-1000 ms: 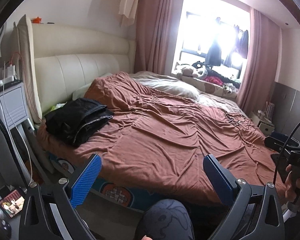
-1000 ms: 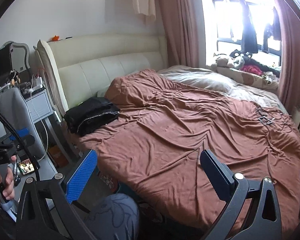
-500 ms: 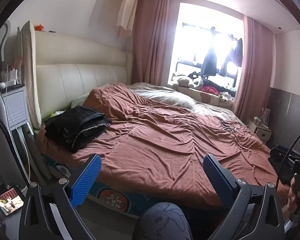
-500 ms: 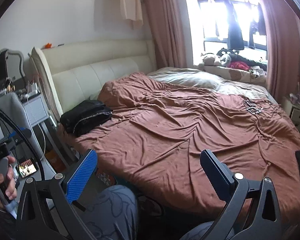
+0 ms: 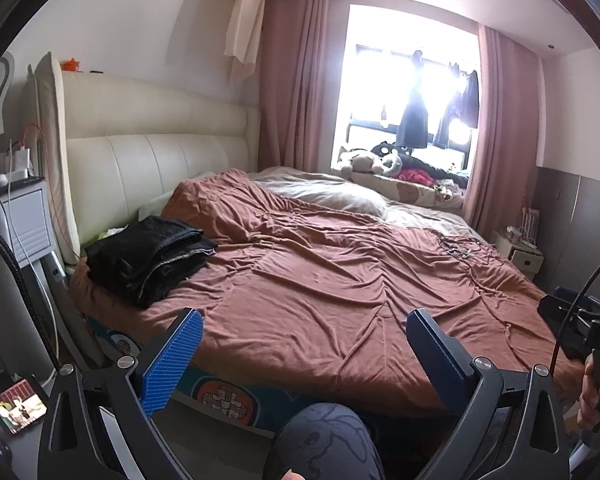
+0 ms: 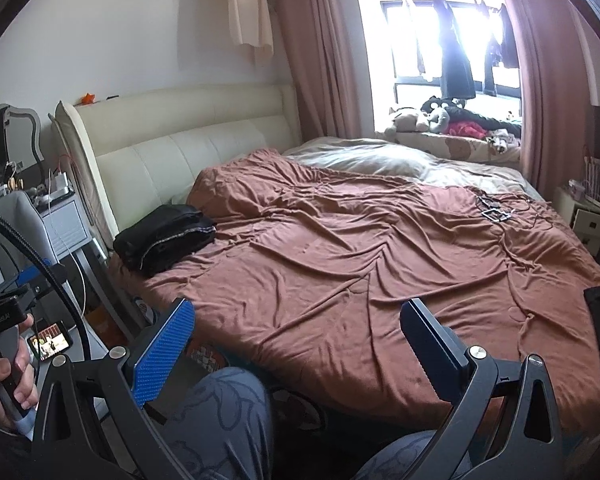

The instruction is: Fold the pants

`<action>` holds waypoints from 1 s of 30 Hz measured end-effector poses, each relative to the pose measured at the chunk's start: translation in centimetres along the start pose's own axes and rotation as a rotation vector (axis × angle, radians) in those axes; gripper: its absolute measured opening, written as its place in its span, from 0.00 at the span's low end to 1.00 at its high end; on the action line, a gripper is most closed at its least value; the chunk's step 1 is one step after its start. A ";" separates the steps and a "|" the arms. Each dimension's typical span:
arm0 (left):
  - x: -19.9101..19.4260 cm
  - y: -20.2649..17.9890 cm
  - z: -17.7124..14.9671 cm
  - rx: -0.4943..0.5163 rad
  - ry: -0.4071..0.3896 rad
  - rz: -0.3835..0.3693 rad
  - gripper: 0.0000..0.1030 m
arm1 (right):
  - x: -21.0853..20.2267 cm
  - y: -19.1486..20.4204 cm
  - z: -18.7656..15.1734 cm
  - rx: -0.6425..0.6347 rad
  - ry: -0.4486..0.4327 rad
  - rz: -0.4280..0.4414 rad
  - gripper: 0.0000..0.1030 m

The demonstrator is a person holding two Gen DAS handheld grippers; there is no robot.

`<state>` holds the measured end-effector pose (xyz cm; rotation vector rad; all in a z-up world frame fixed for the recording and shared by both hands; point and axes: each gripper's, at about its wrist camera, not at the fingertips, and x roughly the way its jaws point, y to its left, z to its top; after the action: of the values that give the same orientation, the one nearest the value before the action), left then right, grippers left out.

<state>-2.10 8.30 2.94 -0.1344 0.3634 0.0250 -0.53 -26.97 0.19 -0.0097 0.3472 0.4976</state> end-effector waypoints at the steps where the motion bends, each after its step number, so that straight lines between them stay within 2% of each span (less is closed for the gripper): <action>1: 0.0 0.0 0.0 0.001 -0.001 0.001 1.00 | 0.0 0.1 0.0 -0.002 -0.001 0.004 1.00; 16: 0.0 -0.1 -0.4 0.007 -0.001 -0.016 1.00 | -0.5 0.1 -0.1 -0.011 -0.001 0.004 1.00; 30: 0.1 -0.5 -0.6 0.015 -0.001 -0.010 1.00 | -0.8 0.7 0.2 -0.022 0.017 -0.040 1.00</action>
<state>-2.24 7.71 2.40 -0.1213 0.3623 0.0125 -1.45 -26.68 0.66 -0.0424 0.3576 0.4616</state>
